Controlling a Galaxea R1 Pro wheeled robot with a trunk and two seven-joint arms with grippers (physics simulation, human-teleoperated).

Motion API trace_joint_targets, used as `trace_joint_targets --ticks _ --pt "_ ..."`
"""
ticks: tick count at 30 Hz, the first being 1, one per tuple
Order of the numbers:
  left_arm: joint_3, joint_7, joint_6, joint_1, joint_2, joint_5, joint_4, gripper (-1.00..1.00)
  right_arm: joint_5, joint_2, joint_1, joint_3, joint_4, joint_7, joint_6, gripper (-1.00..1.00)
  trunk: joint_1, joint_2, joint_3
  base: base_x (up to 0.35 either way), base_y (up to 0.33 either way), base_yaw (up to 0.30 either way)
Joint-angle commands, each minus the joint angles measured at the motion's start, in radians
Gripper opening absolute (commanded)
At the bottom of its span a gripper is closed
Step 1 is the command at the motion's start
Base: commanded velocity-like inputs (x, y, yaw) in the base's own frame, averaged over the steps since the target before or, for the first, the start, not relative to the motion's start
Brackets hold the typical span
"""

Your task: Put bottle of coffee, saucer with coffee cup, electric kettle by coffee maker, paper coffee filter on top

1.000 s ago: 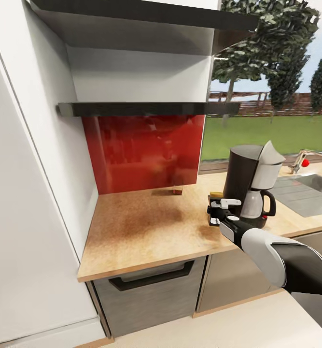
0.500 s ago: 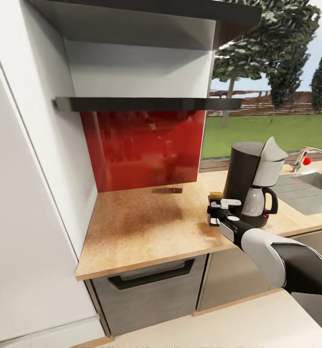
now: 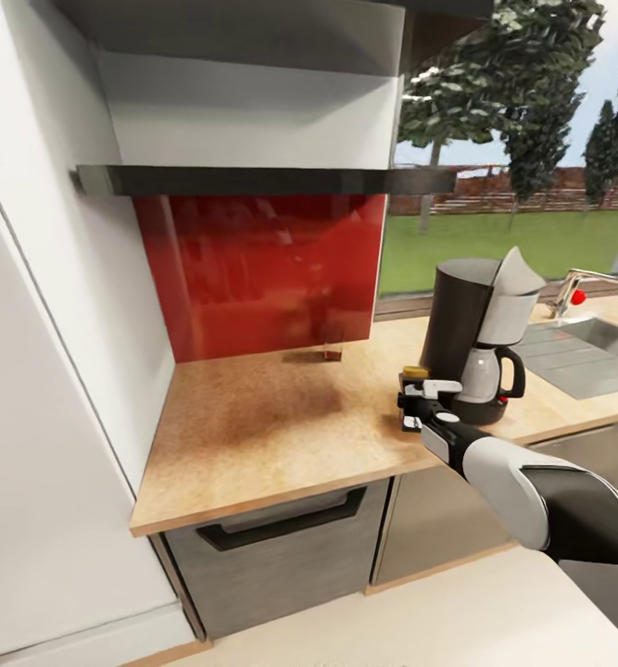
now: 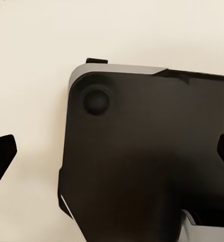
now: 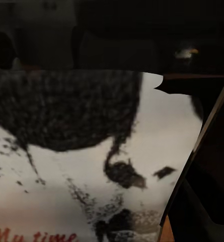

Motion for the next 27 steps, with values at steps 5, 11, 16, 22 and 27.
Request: trace_joint_targets --ticks 5,11,16,22,27 --pt "0.006 -0.001 -0.002 0.0 -0.001 0.003 -0.001 1.0 -0.014 0.0 -0.001 0.007 0.014 -0.004 -0.009 -1.0 0.008 -0.015 -0.012 0.0 0.0 -0.116" --pt "0.006 -0.001 -0.002 0.0 -0.001 0.003 -0.001 1.0 -0.014 0.0 -0.001 0.007 0.014 -0.004 -0.009 -1.0 0.008 -0.015 -0.013 0.0 0.0 -0.01" --pt "0.006 -0.001 -0.002 0.0 -0.001 0.004 -0.001 1.0 -0.014 0.0 -0.001 0.008 0.014 -0.004 -0.009 -1.0 0.008 -0.015 -0.013 0.0 0.0 0.0" --pt "0.006 -0.001 -0.002 0.0 -0.001 0.004 -0.001 1.0 -0.014 0.0 -0.001 0.007 0.014 -0.004 -0.009 1.0 0.008 -0.015 -0.013 0.0 0.0 0.0" --pt "0.006 -0.001 -0.002 0.0 -0.001 0.004 -0.001 1.0 -0.014 0.0 -0.001 0.007 0.014 -0.004 -0.009 1.0 0.008 -0.015 -0.013 0.0 0.0 0.0"
